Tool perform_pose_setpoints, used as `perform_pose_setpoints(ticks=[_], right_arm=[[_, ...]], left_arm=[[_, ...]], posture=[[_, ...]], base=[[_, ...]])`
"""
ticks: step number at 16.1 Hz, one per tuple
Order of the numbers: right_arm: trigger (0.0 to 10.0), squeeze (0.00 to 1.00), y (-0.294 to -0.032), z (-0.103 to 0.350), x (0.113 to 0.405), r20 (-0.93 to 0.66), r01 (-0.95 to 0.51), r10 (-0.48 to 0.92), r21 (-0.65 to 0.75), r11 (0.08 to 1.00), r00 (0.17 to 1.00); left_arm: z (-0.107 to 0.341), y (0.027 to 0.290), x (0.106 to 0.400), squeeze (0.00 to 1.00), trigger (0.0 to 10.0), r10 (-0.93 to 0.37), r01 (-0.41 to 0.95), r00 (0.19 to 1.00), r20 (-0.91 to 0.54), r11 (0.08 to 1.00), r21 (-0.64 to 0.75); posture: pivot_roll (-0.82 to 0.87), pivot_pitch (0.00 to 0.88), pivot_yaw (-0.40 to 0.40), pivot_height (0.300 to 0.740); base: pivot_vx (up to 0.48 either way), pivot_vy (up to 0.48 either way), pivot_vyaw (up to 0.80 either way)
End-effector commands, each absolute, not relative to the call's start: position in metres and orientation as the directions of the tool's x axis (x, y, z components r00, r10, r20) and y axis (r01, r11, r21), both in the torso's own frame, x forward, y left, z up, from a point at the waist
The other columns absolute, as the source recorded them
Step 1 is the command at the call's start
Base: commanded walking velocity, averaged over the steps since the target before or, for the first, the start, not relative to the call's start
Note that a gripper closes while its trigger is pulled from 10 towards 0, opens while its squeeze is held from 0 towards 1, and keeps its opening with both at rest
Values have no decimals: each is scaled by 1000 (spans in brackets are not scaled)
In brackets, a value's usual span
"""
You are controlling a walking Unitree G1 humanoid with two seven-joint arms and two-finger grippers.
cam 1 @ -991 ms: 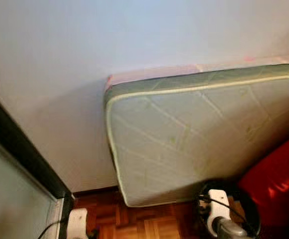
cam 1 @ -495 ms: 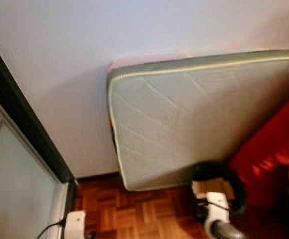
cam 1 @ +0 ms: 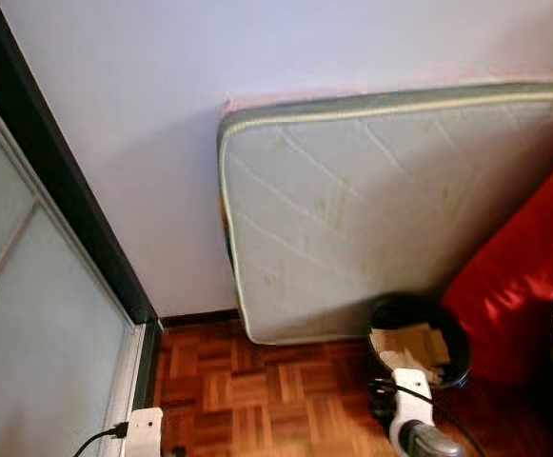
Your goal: Clean up the room
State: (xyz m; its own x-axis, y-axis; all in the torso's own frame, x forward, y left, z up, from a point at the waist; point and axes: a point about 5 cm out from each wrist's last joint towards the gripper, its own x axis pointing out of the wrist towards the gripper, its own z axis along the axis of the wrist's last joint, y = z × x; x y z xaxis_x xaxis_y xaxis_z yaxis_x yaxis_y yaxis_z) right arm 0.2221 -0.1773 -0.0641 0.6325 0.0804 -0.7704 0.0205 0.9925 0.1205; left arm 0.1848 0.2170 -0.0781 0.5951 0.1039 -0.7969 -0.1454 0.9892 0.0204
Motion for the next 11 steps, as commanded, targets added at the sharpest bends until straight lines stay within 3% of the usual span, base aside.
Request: perform_pose_setpoints(ticks=[1, 8, 11], right_arm=[[10000, 0, -180, -64, 222, -782, 25, 76, 116, 993, 619], [10000, 0, -181, -64, 222, -788, -12, 89, 104, 995, 610], [10000, 0, -182, -64, 222, -789, -23, 93, 100, 995, 607]], left_arm=[[-78, 219, 184, 0, 10000, 113, -153, 596, -795, 988, 25], [-78, 219, 184, 0, 10000, 123, -169, 597, -792, 985, 25], [-78, 220, 184, 0, 10000, 148, -166, 602, -785, 984, 59]], posture=[[2, 35, 3, 740], [-7, 43, 0, 740], [-14, 34, -1, 740]], base=[[0, 0, -788], [0, 0, -763], [0, -434, -756]])
